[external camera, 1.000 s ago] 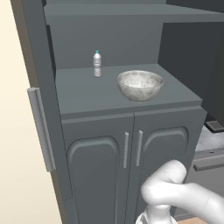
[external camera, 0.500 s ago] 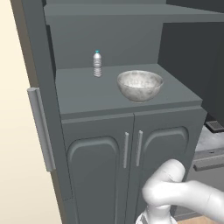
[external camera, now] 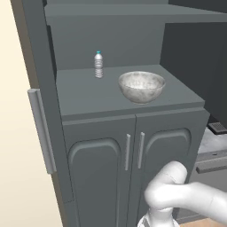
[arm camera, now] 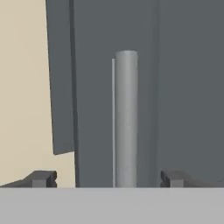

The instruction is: Pick the mug and place it in the sink. Pick the bowl and place it in the open cabinet and then close the cabinet.

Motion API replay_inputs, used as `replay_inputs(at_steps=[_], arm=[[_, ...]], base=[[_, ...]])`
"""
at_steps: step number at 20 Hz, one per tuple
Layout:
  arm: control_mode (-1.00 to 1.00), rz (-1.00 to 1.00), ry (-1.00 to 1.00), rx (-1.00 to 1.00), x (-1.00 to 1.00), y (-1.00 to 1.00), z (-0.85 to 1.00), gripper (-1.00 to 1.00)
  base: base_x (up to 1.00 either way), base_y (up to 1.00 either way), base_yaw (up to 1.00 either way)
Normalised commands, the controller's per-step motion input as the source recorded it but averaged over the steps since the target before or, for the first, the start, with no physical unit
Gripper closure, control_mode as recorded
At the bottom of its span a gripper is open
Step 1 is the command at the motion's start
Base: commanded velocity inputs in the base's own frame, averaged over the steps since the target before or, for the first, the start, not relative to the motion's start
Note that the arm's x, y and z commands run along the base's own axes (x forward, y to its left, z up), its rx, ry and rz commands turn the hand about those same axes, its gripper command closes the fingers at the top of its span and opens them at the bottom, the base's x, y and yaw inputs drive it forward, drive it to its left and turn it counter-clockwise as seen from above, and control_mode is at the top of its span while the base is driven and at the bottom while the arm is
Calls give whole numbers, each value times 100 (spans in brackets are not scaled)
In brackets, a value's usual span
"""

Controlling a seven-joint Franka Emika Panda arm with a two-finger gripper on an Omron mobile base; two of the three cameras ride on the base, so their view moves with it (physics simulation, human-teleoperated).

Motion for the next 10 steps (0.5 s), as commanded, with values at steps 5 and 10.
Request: replay_inputs(at_steps=[5,10], arm=[[-100,-1,0,1,42,-7,0,-100],[-100,-3,0,0,1,28,0,-100]], base=[[0,0,0],[0,0,0]])
